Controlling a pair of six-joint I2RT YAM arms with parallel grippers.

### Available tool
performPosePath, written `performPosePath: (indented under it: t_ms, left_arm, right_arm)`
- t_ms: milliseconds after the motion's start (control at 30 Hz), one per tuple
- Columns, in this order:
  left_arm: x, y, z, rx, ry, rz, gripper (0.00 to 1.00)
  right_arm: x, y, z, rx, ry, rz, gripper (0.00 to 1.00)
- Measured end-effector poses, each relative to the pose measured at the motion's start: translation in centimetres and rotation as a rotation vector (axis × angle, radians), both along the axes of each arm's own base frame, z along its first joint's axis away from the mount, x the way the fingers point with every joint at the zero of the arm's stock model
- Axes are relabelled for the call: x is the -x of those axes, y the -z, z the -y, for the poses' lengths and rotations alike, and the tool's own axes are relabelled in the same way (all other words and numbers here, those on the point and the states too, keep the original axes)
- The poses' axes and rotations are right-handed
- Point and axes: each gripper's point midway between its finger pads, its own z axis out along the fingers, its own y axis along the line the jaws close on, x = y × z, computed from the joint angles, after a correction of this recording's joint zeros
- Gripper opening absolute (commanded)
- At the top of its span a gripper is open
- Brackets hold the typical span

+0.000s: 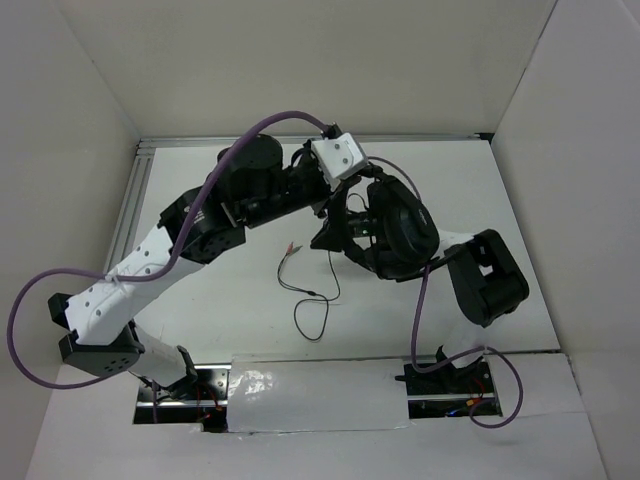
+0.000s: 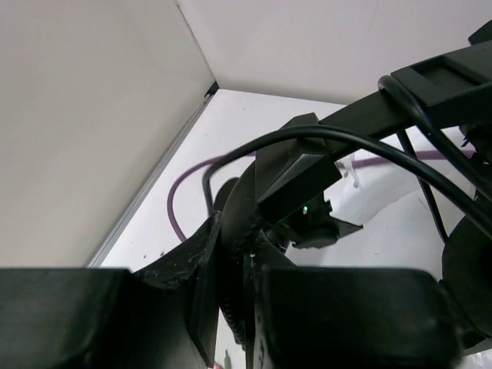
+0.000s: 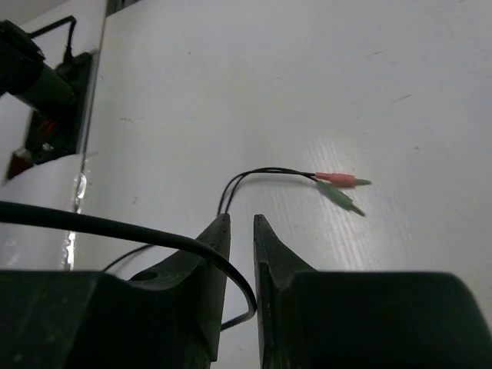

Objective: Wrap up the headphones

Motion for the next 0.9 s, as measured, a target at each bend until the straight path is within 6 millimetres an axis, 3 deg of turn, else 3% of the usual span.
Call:
performPosePath:
  t_ms: [167, 333, 467, 567, 767, 900]
  left_arm:
    - [-1.6, 0.7, -1.0, -0.028, -0.048, -0.013, 0.0]
    - [-5.2, 2.4, -4.3, -0.063, -0.137, -0.083, 0.0]
    - [-10.0, 5.2, -8.2, -0.064, -0.245, -0.216, 0.0]
    - [-12.6, 7.6, -9.9, -0.049, -0.31, -0.329, 0.0]
    - [-15.6, 11.1, -11.5, 0.035, -0.417, -0.556, 0.0]
    - [-19.9, 11.6, -17.2, 0.128, -0.648, -0.566, 0.0]
  right_arm:
    - [2.0, 2.3, -1.1, -0.026, 0.01, -0.101, 0.02]
    - [5.0, 7.1, 1.2, -0.005, 0.169, -0.296, 0.0]
    - [7.0, 8.7, 3.6, -0.012, 0.32, -0.389, 0.0]
    - [7.1, 8.7, 4.8, -0.016, 0.428, -0.42, 0.0]
    - [6.1, 6.9, 6.7, -0.053, 0.599, -0.396, 0.0]
    - [5.7, 5.0, 7.6, -0.083, 0.675, -0.39, 0.0]
